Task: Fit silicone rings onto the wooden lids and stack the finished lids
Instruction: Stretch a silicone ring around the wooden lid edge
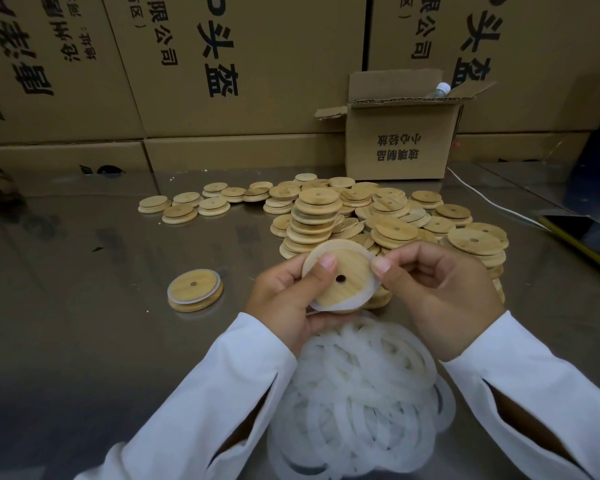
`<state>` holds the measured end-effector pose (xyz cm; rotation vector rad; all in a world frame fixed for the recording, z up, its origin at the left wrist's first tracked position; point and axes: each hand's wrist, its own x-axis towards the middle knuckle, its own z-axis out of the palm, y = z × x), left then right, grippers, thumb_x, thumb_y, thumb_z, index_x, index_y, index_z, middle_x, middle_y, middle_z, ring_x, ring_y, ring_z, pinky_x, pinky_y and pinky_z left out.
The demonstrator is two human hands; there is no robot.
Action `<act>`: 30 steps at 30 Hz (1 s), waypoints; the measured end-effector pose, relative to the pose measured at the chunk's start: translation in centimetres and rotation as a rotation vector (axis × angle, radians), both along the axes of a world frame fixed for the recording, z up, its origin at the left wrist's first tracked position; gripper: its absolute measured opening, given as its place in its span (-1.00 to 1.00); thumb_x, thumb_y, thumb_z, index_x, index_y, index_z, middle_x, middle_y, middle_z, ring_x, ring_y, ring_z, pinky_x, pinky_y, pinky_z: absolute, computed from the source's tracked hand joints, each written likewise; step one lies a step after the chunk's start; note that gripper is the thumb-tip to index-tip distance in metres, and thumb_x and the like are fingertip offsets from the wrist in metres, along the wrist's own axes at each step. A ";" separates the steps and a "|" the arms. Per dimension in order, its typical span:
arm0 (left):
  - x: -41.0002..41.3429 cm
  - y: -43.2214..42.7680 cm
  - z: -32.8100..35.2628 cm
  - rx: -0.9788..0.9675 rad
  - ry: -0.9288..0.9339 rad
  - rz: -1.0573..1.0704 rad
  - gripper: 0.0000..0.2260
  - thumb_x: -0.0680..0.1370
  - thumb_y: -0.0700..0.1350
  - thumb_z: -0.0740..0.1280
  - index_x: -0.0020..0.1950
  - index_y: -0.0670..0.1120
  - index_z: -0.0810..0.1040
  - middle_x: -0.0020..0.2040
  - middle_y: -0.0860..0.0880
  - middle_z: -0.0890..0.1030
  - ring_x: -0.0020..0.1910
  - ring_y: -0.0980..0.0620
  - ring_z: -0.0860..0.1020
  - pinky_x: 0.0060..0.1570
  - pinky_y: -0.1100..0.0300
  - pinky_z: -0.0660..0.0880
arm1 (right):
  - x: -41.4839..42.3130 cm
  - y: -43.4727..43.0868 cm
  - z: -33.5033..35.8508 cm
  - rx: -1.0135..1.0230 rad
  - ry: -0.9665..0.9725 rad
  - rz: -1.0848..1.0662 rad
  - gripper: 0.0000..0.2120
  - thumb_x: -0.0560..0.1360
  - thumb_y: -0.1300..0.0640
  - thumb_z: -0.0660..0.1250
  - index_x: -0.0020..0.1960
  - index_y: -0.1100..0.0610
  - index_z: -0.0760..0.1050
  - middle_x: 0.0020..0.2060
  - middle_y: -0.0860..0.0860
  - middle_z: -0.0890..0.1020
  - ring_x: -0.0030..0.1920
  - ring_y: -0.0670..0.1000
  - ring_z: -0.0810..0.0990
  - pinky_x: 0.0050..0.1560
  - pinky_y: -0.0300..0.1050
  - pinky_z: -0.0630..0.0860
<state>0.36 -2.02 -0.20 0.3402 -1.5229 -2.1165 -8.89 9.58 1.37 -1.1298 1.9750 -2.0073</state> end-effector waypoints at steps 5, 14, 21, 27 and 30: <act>-0.1 0.1 0.0 0.034 0.015 -0.023 -0.67 0.33 -0.03 0.34 -0.01 -0.19 0.63 -0.06 -0.24 0.65 -0.12 -0.12 0.65 -0.26 0.10 0.59 | -0.1 0.1 0.1 0.021 0.066 -0.035 -0.87 0.39 0.24 0.39 -0.30 0.07 0.54 -0.41 -0.09 0.61 -0.32 -0.12 0.54 -0.24 -0.34 0.49; 0.0 0.0 0.1 -0.013 0.051 -0.007 -0.68 0.33 -0.01 0.34 -0.02 -0.15 0.64 -0.09 -0.18 0.66 -0.11 -0.09 0.65 -0.27 0.15 0.57 | -0.2 0.3 0.2 0.002 0.054 0.025 -0.87 0.38 0.24 0.38 -0.31 0.07 0.55 -0.44 -0.16 0.61 -0.36 -0.19 0.53 -0.27 -0.42 0.46; -0.1 0.0 0.0 0.016 0.053 0.020 -0.70 0.33 -0.01 0.34 -0.04 -0.14 0.65 -0.06 -0.21 0.65 -0.07 -0.13 0.64 -0.23 0.10 0.59 | -0.1 0.2 -0.1 0.038 0.129 -0.033 -0.88 0.37 0.19 0.39 -0.31 0.03 0.53 -0.43 -0.21 0.60 -0.34 -0.18 0.53 -0.26 -0.41 0.46; -0.1 0.0 0.1 0.095 0.066 0.001 -0.67 0.34 -0.02 0.32 0.00 -0.18 0.63 -0.01 -0.23 0.65 -0.03 -0.17 0.64 -0.19 0.06 0.61 | 0.2 0.1 -0.1 0.051 0.191 -0.067 -0.85 0.37 0.18 0.40 -0.32 -0.01 0.51 -0.41 -0.21 0.60 -0.31 -0.18 0.54 -0.27 -0.43 0.44; -0.1 0.2 0.2 0.155 0.081 -0.022 -0.68 0.34 -0.03 0.30 0.00 -0.17 0.61 -0.09 -0.17 0.67 -0.13 -0.10 0.66 -0.25 0.09 0.61 | 0.5 0.1 -0.1 0.043 0.196 -0.063 -0.86 0.37 0.20 0.39 -0.31 0.01 0.52 -0.42 -0.12 0.59 -0.31 -0.15 0.54 -0.26 -0.42 0.45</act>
